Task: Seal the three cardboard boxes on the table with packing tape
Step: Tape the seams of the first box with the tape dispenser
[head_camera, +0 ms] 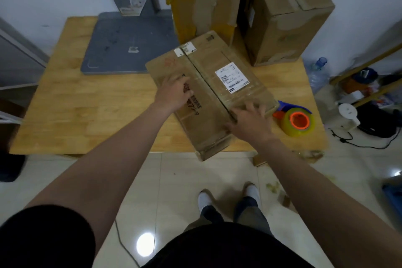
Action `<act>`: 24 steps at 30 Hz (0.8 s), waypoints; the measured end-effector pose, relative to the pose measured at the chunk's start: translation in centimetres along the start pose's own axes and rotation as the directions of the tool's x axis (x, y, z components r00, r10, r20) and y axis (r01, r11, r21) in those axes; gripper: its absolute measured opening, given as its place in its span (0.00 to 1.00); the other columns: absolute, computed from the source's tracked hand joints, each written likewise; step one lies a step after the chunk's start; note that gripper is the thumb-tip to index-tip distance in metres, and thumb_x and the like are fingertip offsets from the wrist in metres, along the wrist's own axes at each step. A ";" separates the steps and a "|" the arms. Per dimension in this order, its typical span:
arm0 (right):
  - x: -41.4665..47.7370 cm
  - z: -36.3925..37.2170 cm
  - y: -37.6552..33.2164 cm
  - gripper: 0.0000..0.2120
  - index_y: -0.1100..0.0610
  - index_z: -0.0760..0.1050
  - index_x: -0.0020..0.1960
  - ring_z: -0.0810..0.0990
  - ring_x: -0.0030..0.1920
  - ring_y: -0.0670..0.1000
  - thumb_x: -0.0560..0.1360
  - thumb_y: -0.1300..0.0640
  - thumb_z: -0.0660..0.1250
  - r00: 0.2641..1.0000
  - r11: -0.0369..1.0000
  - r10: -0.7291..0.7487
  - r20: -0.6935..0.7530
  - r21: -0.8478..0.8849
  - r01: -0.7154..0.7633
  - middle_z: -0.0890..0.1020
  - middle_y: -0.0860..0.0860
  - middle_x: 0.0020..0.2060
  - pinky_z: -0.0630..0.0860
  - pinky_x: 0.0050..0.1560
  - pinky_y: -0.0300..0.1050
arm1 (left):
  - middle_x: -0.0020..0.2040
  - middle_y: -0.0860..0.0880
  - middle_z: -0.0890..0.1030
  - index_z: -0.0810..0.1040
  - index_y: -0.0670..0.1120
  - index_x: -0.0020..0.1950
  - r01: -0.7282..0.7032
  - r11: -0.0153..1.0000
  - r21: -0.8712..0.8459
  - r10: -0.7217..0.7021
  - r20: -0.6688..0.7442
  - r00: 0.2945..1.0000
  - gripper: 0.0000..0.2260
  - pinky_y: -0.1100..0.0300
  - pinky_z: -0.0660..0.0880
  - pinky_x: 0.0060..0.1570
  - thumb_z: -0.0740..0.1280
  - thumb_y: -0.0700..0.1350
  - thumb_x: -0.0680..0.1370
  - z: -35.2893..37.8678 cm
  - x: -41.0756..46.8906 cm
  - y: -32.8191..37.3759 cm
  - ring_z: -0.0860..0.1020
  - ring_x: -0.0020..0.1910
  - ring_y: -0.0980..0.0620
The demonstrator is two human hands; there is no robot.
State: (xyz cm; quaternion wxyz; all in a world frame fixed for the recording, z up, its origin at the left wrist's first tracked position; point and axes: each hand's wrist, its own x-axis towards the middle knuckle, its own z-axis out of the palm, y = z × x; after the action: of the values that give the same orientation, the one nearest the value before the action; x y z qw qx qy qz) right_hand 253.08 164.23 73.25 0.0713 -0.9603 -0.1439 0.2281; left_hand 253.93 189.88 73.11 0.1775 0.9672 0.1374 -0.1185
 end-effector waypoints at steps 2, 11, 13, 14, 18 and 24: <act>0.1 0.8 -1.0 0.28 0.47 0.69 0.72 0.54 0.73 0.64 0.77 0.36 0.65 0.999 0.999 -0.013 -0.042 0.034 0.014 0.63 0.53 0.72 0.68 0.66 0.68 | 0.84 0.51 0.53 0.59 0.54 0.83 0.056 0.997 0.050 -0.060 0.090 0.994 0.27 0.34 0.51 0.77 0.58 0.58 0.85 0.8 0.9 -1.2 0.46 0.83 0.42; 3.1 1.0 -1.3 0.23 0.57 0.76 0.65 0.59 0.74 0.65 0.80 0.42 0.59 0.988 0.998 -0.053 -0.147 0.010 0.055 0.69 0.54 0.69 0.67 0.70 0.64 | 0.82 0.49 0.58 0.59 0.55 0.82 0.170 0.951 0.257 -0.204 0.112 0.973 0.30 0.37 0.63 0.72 0.51 0.67 0.83 1.9 -2.8 -1.7 0.59 0.77 0.33; 3.9 -0.2 -1.6 0.18 0.57 0.77 0.64 0.58 0.75 0.63 0.81 0.48 0.59 0.992 0.999 -0.032 -0.118 0.027 0.035 0.68 0.53 0.69 0.67 0.69 0.68 | 0.71 0.47 0.75 0.73 0.55 0.74 0.141 0.956 0.259 -0.168 0.087 0.982 0.26 0.42 0.71 0.67 0.56 0.66 0.82 1.4 -4.0 -1.5 0.72 0.69 0.37; 4.2 -1.0 -2.0 0.16 0.57 0.76 0.64 0.58 0.75 0.63 0.81 0.52 0.60 0.996 1.000 -0.010 -0.085 0.005 0.011 0.68 0.53 0.70 0.66 0.68 0.71 | 0.65 0.49 0.80 0.78 0.56 0.69 0.111 0.970 0.216 -0.131 0.081 0.988 0.21 0.44 0.73 0.64 0.59 0.64 0.81 1.2 -4.4 -1.7 0.76 0.64 0.41; 4.1 -3.0 -4.9 0.28 0.54 0.65 0.75 0.56 0.76 0.67 0.77 0.49 0.61 0.986 0.990 0.124 0.110 -0.083 -0.115 0.61 0.55 0.76 0.62 0.67 0.75 | 0.66 0.49 0.79 0.78 0.58 0.66 0.157 0.987 0.040 -0.155 -0.039 0.987 0.18 0.40 0.69 0.68 0.65 0.61 0.78 0.5 -5.3 -4.2 0.74 0.67 0.42; 1.3 0.2 -5.4 0.38 0.49 0.52 0.79 0.38 0.75 0.75 0.76 0.41 0.65 0.963 0.981 0.171 0.206 0.057 -0.187 0.43 0.57 0.79 0.52 0.74 0.71 | 0.69 0.35 0.67 0.71 0.37 0.70 0.445 0.892 -0.079 -0.449 -0.036 0.893 0.28 0.42 0.71 0.63 0.71 0.55 0.78 -0.8 -4.8 -8.3 0.66 0.68 0.32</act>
State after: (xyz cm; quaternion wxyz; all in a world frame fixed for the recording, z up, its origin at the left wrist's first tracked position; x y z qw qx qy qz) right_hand 252.78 169.81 73.59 0.0721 -0.9382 -0.0541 0.3342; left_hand 247.05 196.59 72.58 0.1746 0.9059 0.3648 -0.1254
